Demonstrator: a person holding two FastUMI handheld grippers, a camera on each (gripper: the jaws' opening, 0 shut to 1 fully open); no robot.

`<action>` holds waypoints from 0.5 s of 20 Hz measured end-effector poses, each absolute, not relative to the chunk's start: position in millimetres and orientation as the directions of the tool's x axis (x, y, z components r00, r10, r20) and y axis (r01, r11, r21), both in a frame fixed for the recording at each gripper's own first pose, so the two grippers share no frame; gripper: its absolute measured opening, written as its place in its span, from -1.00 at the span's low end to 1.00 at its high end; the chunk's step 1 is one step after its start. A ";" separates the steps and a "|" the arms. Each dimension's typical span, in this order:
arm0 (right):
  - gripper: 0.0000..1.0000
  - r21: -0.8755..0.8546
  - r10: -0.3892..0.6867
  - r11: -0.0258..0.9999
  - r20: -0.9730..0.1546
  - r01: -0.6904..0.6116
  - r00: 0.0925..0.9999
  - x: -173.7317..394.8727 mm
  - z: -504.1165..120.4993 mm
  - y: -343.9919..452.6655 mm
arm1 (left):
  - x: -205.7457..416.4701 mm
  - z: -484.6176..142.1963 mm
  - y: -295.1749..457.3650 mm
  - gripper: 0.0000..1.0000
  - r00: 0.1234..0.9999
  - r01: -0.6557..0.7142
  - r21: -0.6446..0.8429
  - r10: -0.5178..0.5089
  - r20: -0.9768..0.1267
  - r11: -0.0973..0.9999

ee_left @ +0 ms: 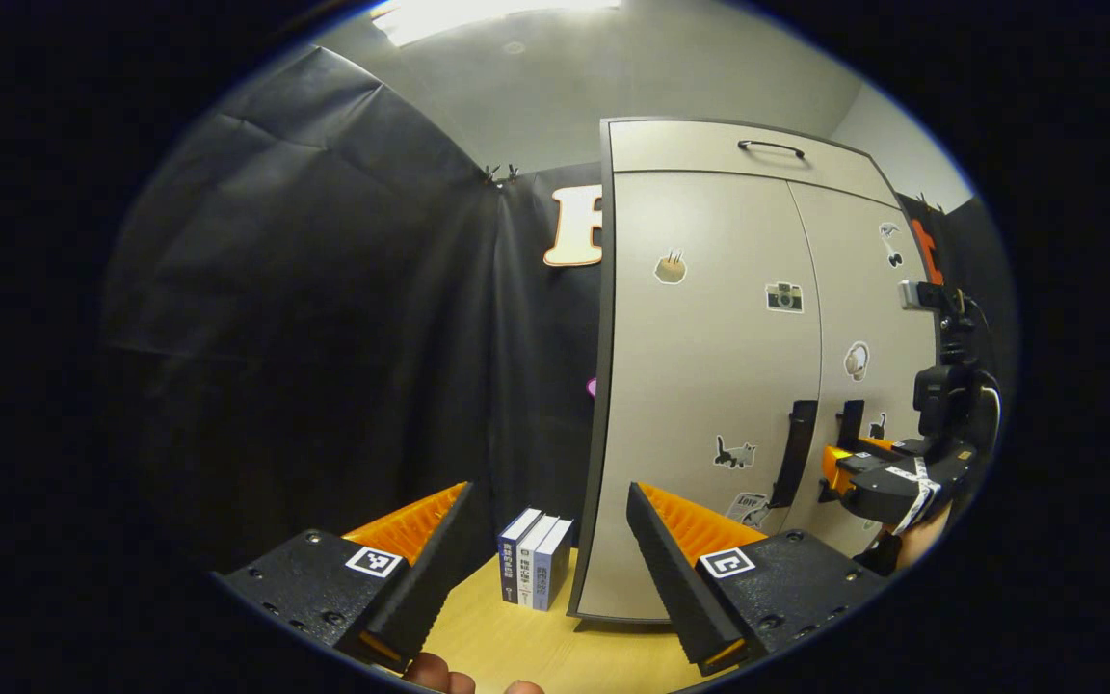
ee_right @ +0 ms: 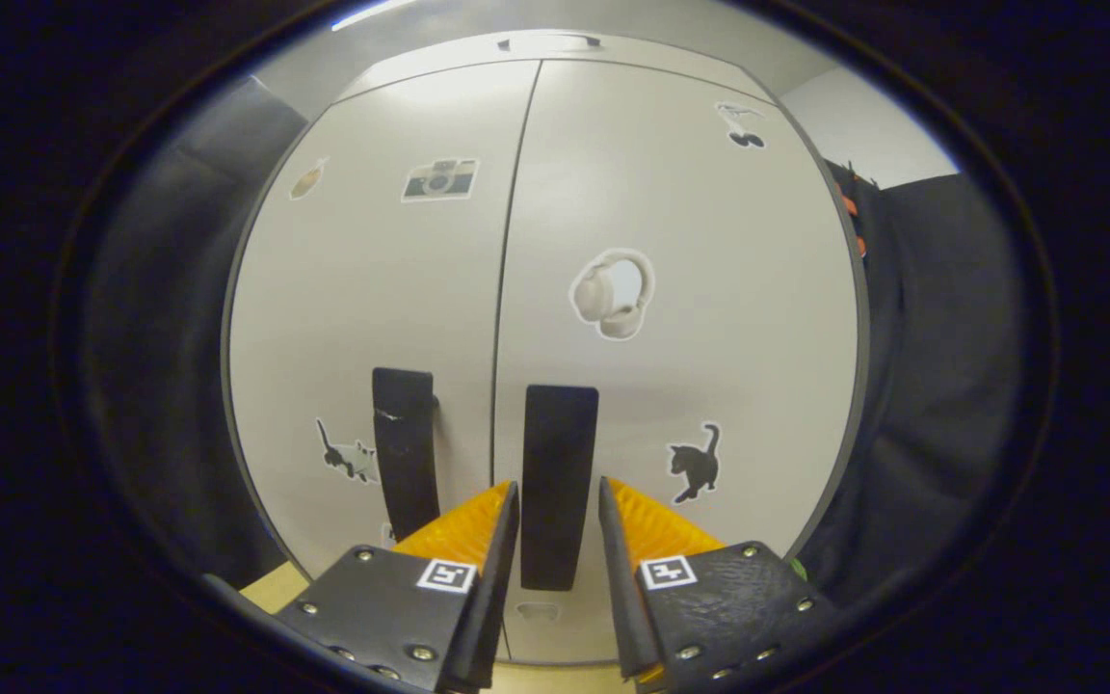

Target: Open the right door of the double-door shoe cabinet with the right hand, and open the left door with the left hand.

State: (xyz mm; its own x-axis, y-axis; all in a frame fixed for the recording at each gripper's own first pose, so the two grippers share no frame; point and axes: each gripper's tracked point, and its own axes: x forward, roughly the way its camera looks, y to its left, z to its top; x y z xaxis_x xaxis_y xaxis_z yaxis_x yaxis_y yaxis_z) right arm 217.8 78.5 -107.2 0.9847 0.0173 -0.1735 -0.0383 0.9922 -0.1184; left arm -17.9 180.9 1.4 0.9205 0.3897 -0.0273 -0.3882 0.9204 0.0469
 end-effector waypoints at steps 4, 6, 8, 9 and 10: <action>-0.38 -0.106 -0.004 0.994 -0.187 -0.016 0.982 217.8 -112.0 79.7 | -21.2 -2.4 185.3 0.93 0.916 -0.398 0.050 0.400 -0.043 0.916; -0.38 -0.113 -0.004 0.994 -0.180 -0.017 0.984 219.6 -113.7 79.4 | -24.8 -4.0 187.1 0.93 0.913 -0.404 0.052 0.406 -0.050 0.914; -0.61 -0.101 0.005 0.995 -0.183 -0.024 0.983 218.3 -112.4 79.9 | -27.3 -3.3 187.3 0.93 0.910 -0.408 0.054 0.410 -0.052 0.911; -0.52 -0.104 0.009 0.994 -0.184 -0.028 0.983 218.0 -113.1 79.8 | -28.6 -3.0 186.6 1.00 0.910 -0.410 0.054 0.412 -0.050 0.911; -0.52 -0.104 0.010 0.994 -0.179 -0.028 0.984 217.5 -112.1 80.0 | -31.3 -3.5 186.5 0.92 0.909 -0.410 0.054 0.413 -0.049 0.910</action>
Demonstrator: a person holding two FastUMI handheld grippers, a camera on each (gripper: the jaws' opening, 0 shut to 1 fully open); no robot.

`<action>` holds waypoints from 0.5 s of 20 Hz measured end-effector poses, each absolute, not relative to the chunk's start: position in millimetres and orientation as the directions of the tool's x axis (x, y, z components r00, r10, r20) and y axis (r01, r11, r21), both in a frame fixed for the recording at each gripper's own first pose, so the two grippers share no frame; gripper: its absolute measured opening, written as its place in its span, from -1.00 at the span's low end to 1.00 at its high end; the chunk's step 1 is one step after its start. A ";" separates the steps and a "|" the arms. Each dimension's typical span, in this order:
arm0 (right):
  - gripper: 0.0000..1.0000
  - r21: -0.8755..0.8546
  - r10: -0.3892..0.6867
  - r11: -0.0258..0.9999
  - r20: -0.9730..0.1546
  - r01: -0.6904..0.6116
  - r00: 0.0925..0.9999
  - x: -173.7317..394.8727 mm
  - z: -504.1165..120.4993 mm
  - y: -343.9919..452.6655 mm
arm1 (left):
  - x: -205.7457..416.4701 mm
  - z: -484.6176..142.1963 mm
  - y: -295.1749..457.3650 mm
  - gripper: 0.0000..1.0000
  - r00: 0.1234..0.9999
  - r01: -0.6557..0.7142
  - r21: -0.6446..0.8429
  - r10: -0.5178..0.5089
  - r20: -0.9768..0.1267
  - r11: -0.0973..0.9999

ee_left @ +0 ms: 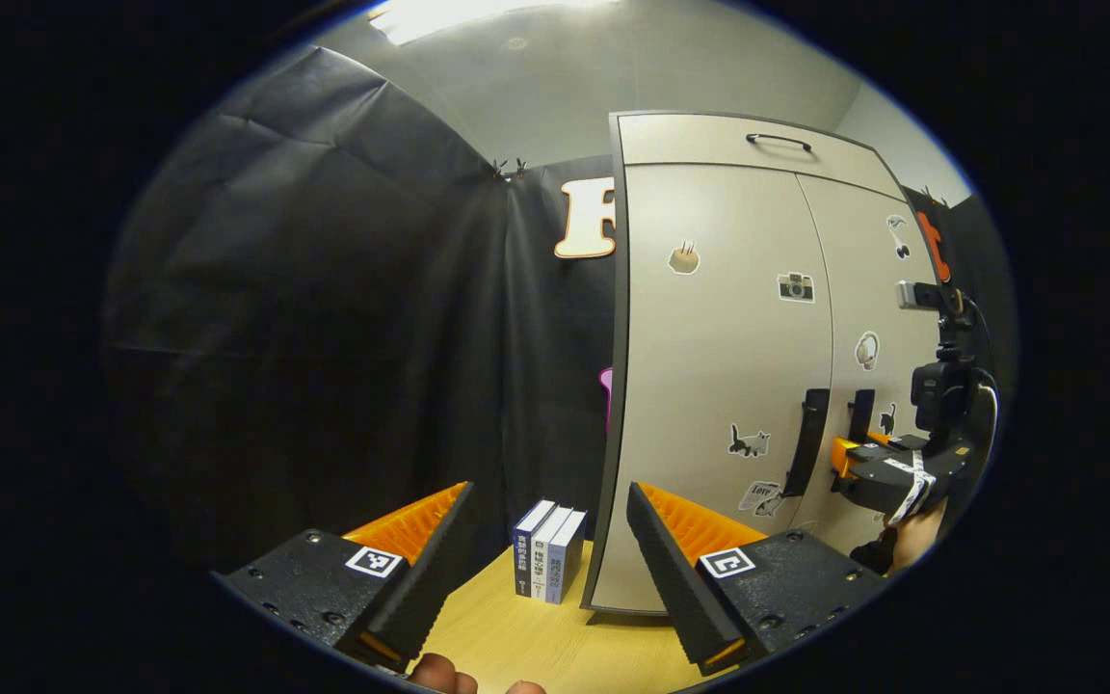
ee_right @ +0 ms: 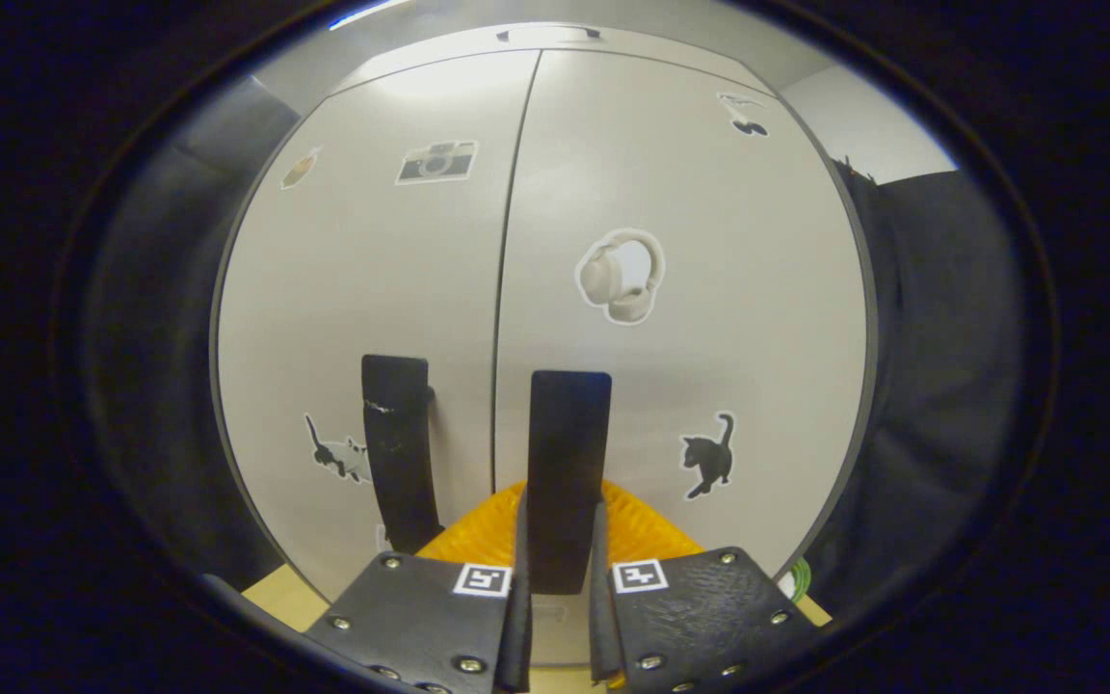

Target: Open the right door of the double-door shoe cabinet with the right hand, and open the left door with the left hand.

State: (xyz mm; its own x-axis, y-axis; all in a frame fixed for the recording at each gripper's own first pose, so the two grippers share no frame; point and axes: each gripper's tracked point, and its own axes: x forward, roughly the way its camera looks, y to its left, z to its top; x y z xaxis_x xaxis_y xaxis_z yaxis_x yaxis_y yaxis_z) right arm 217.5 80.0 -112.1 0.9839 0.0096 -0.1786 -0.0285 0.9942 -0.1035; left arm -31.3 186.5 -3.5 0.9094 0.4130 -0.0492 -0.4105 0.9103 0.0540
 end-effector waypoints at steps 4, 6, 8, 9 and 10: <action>-0.52 -0.095 0.037 0.994 -0.169 -0.054 0.985 212.6 -111.2 79.8 | -42.7 -6.1 184.9 0.93 0.906 -0.416 0.059 0.419 -0.057 0.907; -0.52 -0.094 0.046 0.994 -0.165 -0.062 0.985 209.1 -110.2 79.0 | -47.8 -7.8 184.5 0.93 0.903 -0.423 0.061 0.426 -0.061 0.904; -0.52 -0.099 0.055 0.992 -0.159 -0.071 0.986 204.1 -108.9 77.9 | -52.0 -9.3 181.8 1.00 0.902 -0.424 0.056 0.427 -0.064 0.904; -0.52 -0.095 0.066 0.992 -0.159 -0.081 0.985 201.4 -108.6 77.2 | -53.9 -10.5 179.4 0.93 0.903 -0.421 0.054 0.424 -0.068 0.905; -0.52 -0.084 0.076 0.992 -0.164 -0.091 0.984 197.9 -108.2 76.6 | -56.9 -12.3 176.9 0.93 0.904 -0.419 0.052 0.422 -0.072 0.906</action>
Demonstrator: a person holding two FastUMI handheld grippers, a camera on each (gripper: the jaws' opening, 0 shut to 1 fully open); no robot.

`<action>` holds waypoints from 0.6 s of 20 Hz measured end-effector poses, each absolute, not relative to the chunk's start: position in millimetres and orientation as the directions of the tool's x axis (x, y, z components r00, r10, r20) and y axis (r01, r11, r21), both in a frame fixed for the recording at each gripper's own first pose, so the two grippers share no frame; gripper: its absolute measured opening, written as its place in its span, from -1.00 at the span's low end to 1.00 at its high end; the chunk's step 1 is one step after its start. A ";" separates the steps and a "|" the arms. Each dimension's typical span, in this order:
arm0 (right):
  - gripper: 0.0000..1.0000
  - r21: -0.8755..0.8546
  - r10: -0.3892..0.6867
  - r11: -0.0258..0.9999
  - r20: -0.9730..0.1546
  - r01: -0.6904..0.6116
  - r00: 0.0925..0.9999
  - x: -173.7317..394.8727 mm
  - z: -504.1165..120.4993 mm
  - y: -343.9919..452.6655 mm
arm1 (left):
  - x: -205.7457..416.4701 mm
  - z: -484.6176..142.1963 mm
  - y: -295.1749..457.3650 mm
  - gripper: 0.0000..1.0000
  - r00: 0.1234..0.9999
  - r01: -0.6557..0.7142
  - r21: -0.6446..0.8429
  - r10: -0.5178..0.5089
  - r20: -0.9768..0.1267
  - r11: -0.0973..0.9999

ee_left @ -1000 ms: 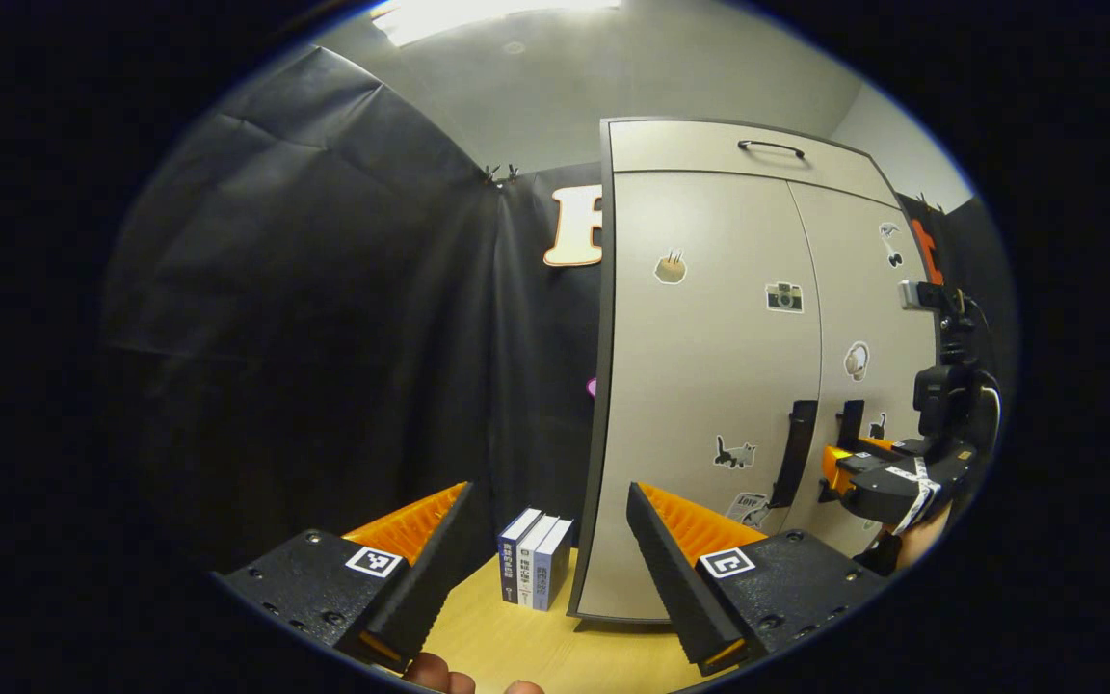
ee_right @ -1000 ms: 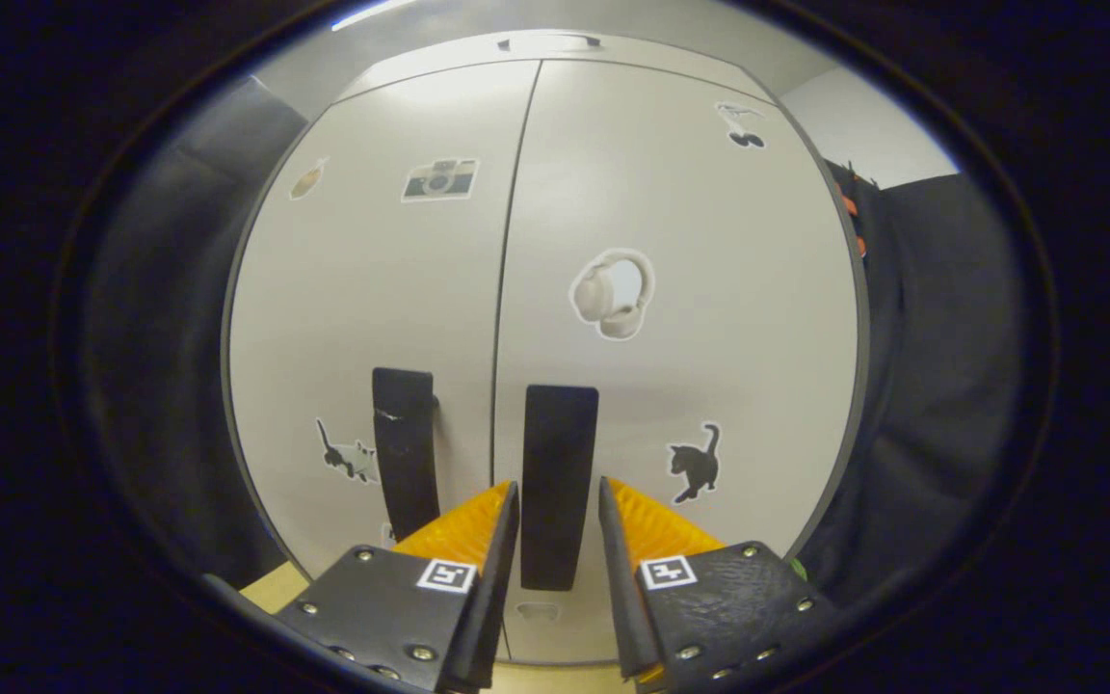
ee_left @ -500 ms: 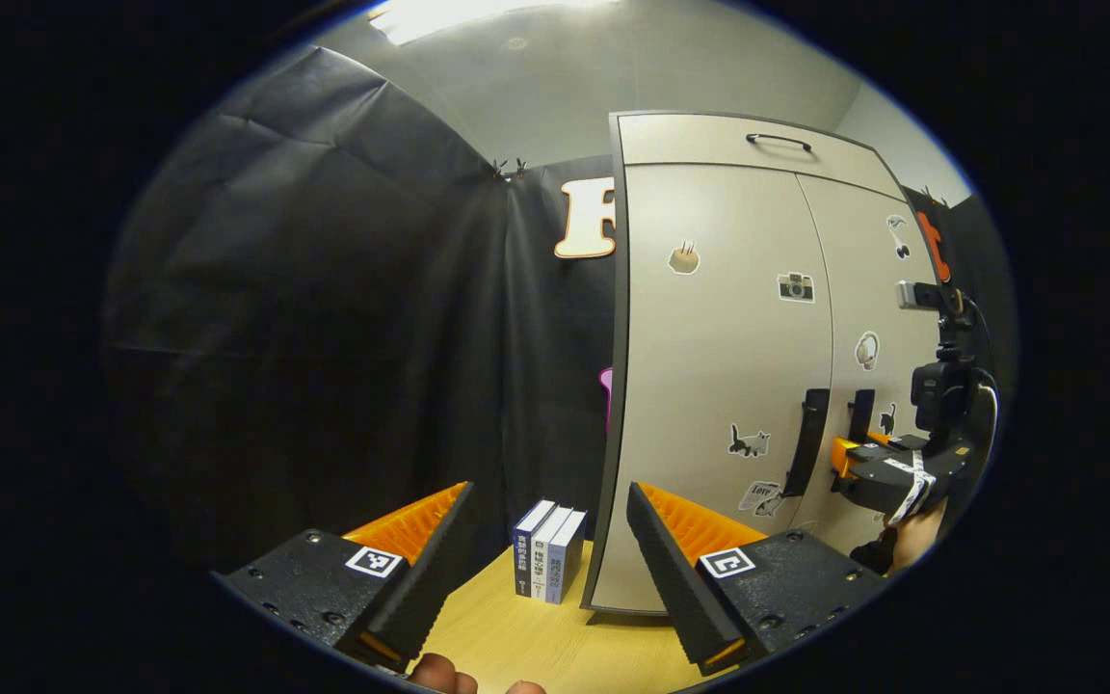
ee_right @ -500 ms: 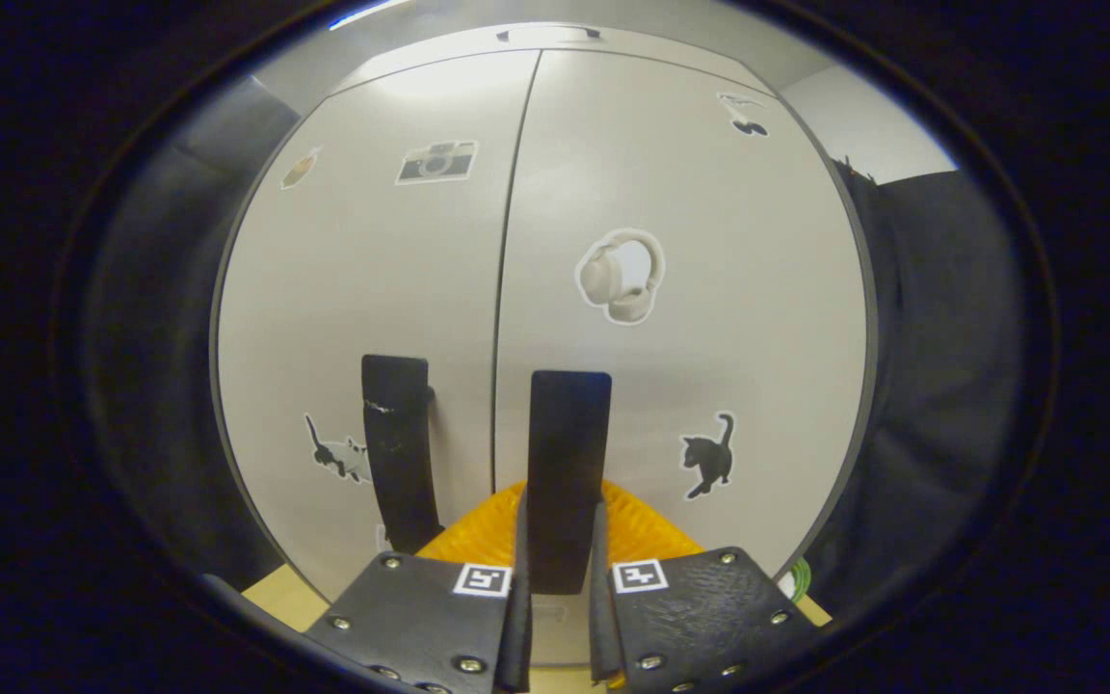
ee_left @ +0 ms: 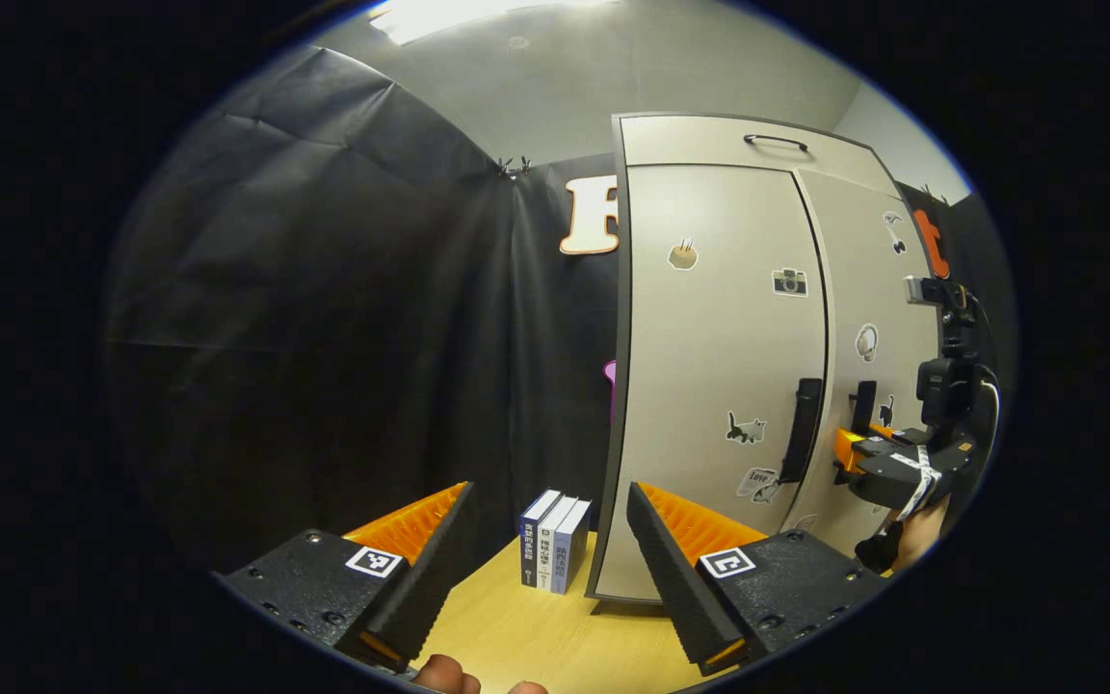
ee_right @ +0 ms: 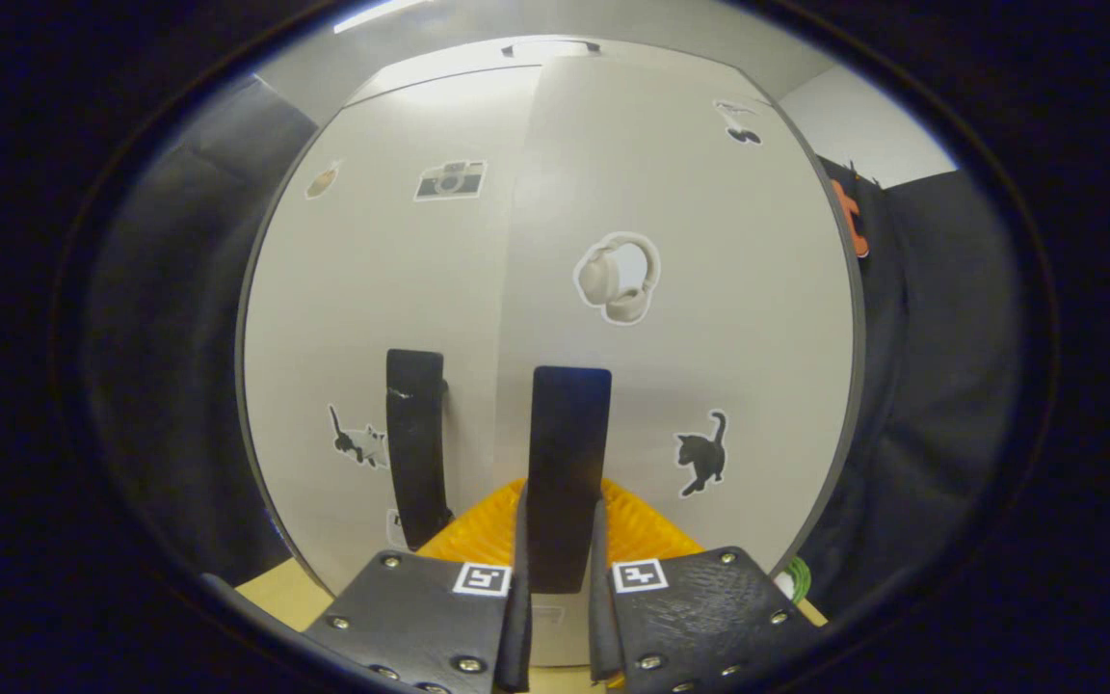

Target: Open the right door of the double-door shoe cabinet with the right hand, and open the left door with the left hand.

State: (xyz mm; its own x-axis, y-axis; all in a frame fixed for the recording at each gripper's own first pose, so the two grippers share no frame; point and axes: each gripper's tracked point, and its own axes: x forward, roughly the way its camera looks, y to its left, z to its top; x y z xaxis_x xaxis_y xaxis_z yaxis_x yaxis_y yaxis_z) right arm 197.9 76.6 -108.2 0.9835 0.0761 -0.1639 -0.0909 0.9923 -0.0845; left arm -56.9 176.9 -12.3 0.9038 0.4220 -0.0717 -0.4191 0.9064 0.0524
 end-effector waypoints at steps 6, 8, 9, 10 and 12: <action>-0.52 -0.065 0.099 0.992 -0.173 -0.111 0.980 168.1 -103.2 63.9 | -66.5 -14.1 156.8 0.93 0.916 -0.393 0.050 0.395 -0.073 0.918; -0.52 -0.051 0.110 0.991 -0.181 -0.121 0.977 160.9 -101.7 59.8 | -68.2 -15.1 149.8 0.93 0.920 -0.382 0.050 0.384 -0.073 0.923; -0.52 -0.051 0.115 0.991 -0.181 -0.126 0.977 157.1 -101.5 57.9 | -68.8 -15.8 146.3 0.93 0.922 -0.376 0.049 0.379 -0.076 0.925; -0.52 -0.051 0.120 0.990 -0.181 -0.131 0.976 153.7 -100.1 56.6 | -69.1 -17.2 142.2 1.00 0.925 -0.369 0.048 0.372 -0.080 0.928; -0.52 -0.042 0.135 0.989 -0.184 -0.145 0.974 146.7 -99.3 52.5 | -68.6 -17.2 134.8 0.93 0.930 -0.356 0.044 0.359 -0.079 0.933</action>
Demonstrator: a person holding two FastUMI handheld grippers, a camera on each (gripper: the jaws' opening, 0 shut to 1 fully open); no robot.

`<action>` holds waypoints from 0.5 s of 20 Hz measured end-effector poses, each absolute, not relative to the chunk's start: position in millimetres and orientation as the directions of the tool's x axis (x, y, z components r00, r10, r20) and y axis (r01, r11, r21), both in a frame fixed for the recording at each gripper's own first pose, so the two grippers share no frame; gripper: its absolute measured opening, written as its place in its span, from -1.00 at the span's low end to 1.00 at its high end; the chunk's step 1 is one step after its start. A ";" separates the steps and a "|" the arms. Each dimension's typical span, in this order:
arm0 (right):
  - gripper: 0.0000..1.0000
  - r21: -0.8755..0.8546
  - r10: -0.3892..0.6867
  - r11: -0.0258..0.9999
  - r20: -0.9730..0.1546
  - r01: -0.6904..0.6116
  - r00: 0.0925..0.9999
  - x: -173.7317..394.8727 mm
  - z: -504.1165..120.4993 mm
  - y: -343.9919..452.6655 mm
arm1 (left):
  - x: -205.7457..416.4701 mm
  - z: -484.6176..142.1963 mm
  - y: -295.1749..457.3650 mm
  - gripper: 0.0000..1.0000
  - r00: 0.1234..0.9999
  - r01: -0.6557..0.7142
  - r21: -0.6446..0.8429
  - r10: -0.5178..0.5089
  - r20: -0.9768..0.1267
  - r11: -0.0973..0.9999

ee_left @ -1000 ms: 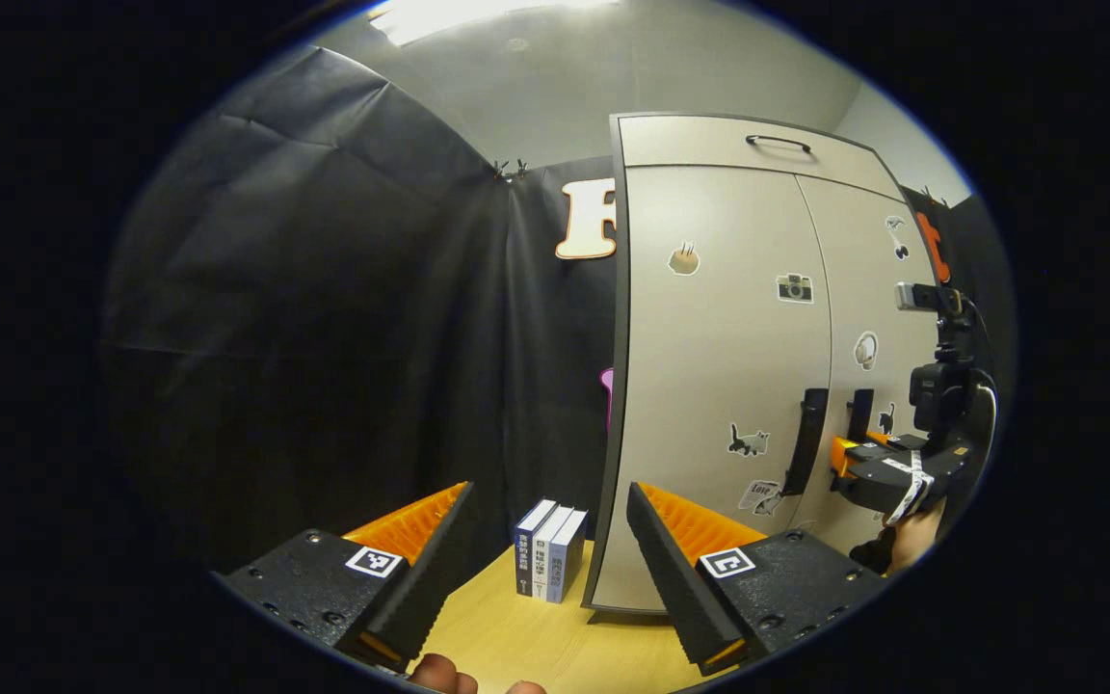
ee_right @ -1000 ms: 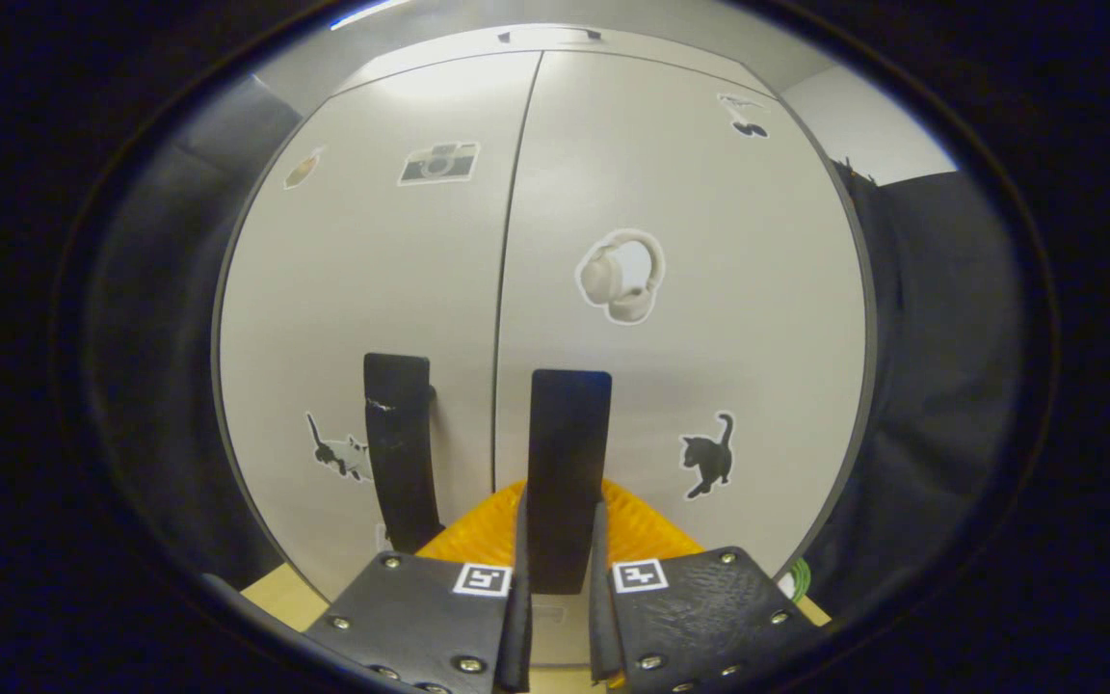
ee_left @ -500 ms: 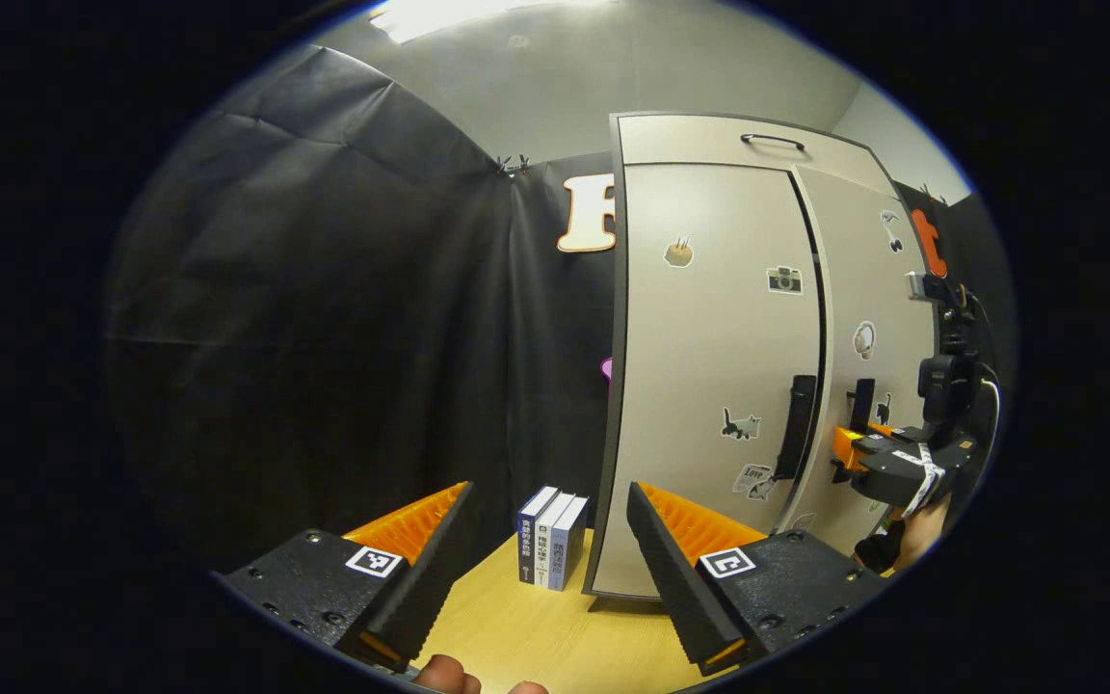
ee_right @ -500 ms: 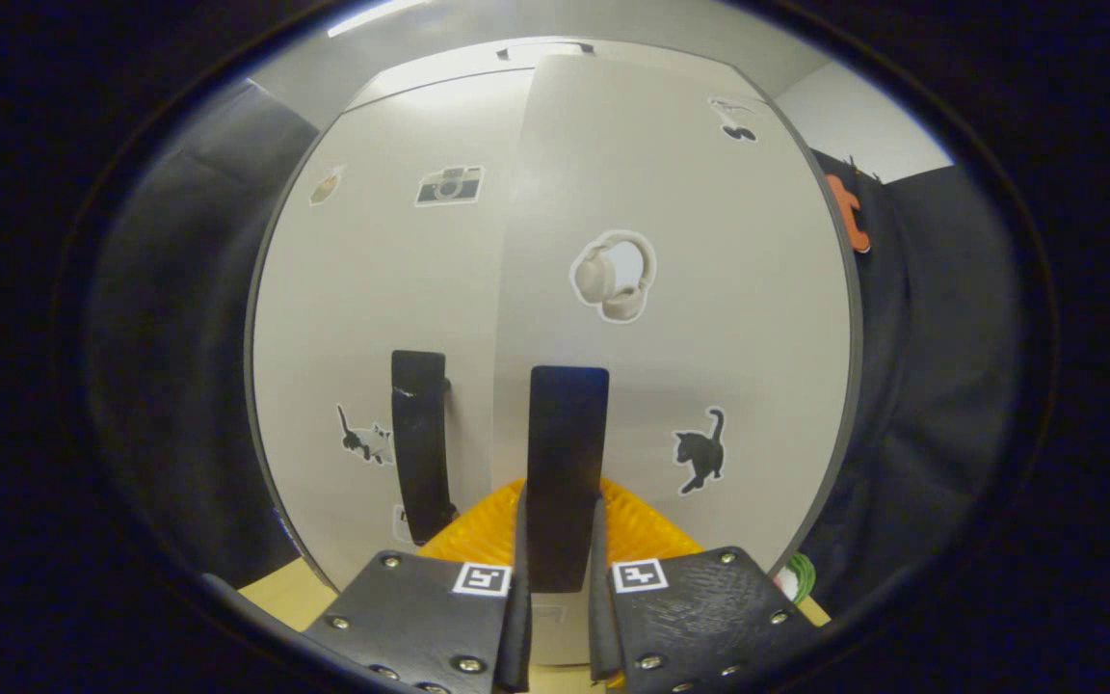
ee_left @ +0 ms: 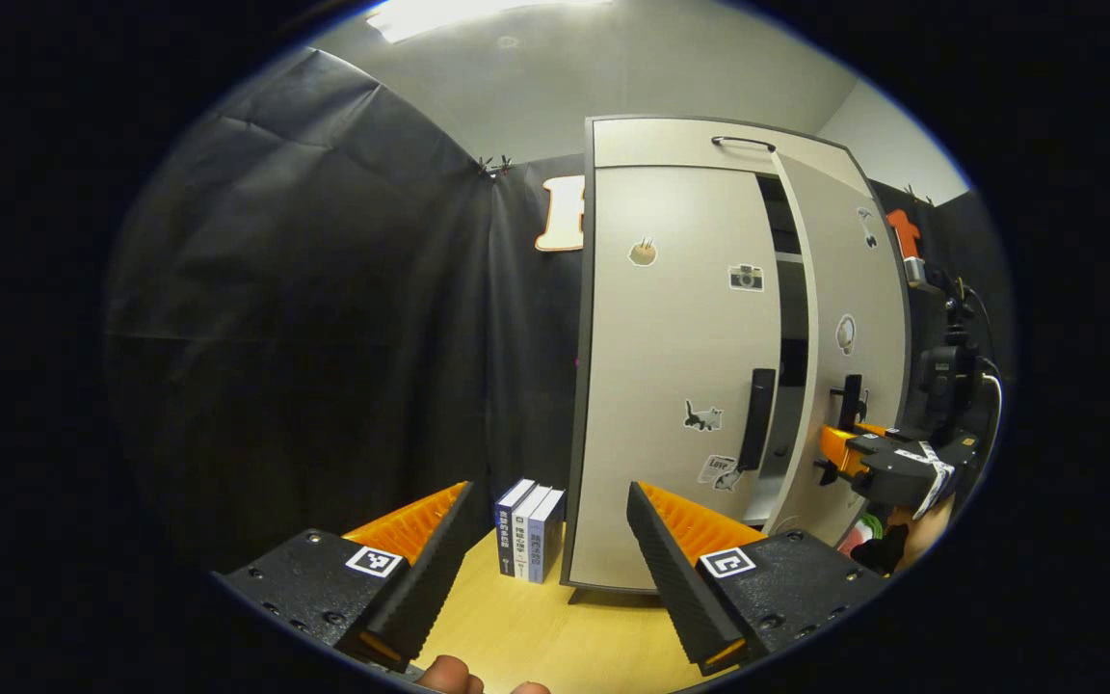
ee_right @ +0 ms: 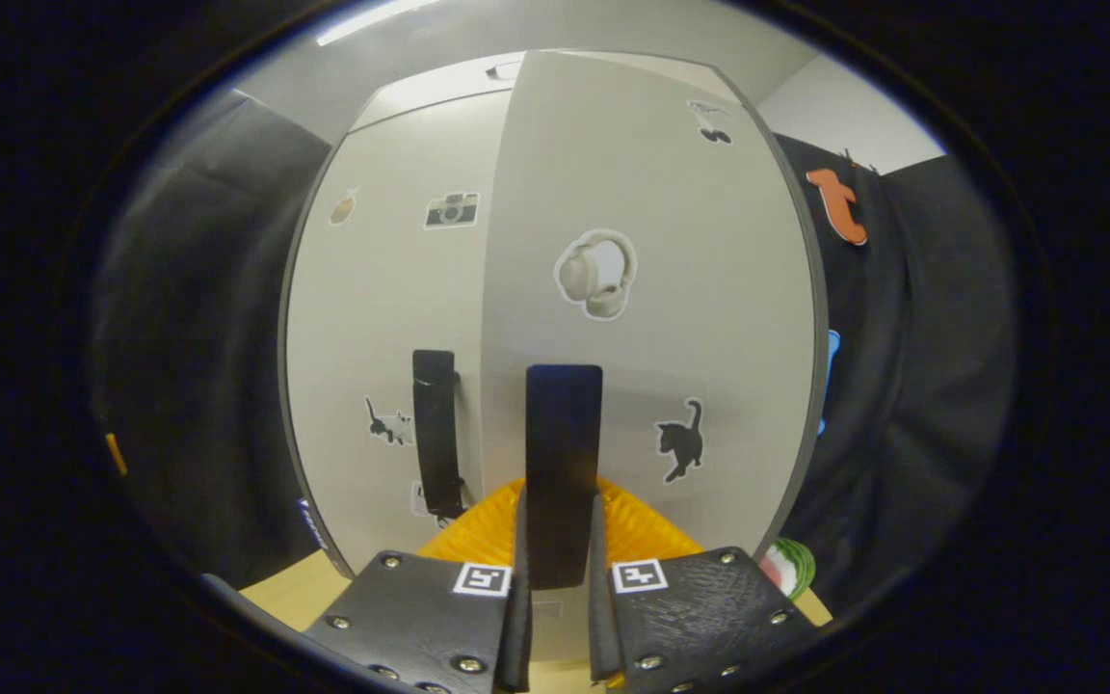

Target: Open the right door of the double-door shoe cabinet with the right hand, and open the left door with the left hand.

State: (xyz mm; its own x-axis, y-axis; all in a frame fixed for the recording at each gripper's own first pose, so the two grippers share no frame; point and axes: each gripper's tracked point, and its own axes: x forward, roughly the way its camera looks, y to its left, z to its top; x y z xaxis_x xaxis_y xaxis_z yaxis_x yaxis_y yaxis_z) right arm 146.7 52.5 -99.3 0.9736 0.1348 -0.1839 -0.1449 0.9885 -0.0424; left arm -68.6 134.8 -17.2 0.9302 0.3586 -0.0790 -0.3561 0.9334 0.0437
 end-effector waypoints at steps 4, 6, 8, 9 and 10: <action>-0.53 -0.026 0.168 0.984 -0.185 -0.176 0.968 138.1 -97.1 48.3 | -66.1 -19.8 119.6 0.93 0.938 -0.335 0.039 0.337 -0.078 0.941; -0.52 -0.021 0.181 0.982 -0.187 -0.188 0.966 134.0 -96.3 46.2 | -63.0 -22.8 111.4 0.93 0.942 -0.323 0.039 0.326 -0.087 0.945; -0.52 -0.003 0.198 0.979 -0.187 -0.202 0.962 131.0 -95.4 44.3 | -59.6 -25.1 103.9 0.93 0.945 -0.313 0.040 0.315 -0.092 0.949; -0.53 0.004 0.208 0.978 -0.188 -0.211 0.960 129.3 -95.9 43.6 | -57.7 -25.6 99.0 0.92 0.946 -0.307 0.040 0.309 -0.094 0.951; -0.53 0.009 0.217 0.976 -0.187 -0.219 0.958 127.7 -95.3 42.2 | -54.8 -27.2 94.4 0.92 0.948 -0.301 0.040 0.303 -0.096 0.953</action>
State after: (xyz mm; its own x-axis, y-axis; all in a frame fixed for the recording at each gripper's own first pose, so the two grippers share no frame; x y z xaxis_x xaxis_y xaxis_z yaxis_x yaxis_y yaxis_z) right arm 127.7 42.2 -95.3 0.9582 0.2171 -0.1866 -0.2193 0.9756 0.0085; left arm -54.8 94.4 -27.2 0.9481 0.3031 -0.0958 -0.3006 0.9529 0.0397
